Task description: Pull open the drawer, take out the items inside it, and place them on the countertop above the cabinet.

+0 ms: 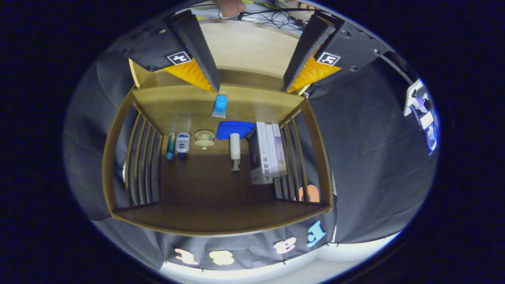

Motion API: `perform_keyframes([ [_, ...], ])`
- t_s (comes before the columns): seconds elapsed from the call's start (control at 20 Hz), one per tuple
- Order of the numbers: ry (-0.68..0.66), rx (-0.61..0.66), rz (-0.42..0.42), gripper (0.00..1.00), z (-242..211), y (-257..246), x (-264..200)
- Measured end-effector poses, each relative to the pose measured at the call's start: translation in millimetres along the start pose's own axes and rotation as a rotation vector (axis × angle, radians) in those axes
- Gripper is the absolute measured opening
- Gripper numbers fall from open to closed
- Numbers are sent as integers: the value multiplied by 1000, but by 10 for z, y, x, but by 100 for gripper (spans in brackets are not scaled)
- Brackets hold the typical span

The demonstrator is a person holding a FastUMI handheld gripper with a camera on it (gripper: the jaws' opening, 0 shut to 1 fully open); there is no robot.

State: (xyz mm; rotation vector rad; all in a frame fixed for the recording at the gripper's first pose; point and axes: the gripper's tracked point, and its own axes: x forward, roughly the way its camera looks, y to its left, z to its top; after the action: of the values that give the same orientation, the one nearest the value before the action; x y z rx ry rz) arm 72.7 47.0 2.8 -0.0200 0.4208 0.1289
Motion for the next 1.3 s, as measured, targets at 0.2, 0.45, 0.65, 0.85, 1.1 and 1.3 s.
perform_keyframes([
  [0.2,-130,1,-49,99,-111,-16,-259],
  [0.45,-214,-17,-129,99,-634,-119,-376],
  [0.65,-238,-10,-164,99,-1006,-228,-409],
  [0.85,-238,-15,-160,99,-1404,-197,-379],
  [1.1,-206,-5,-169,99,-1884,-212,-213],
  [1.3,-166,16,-214,99,-2089,-327,-42],
])
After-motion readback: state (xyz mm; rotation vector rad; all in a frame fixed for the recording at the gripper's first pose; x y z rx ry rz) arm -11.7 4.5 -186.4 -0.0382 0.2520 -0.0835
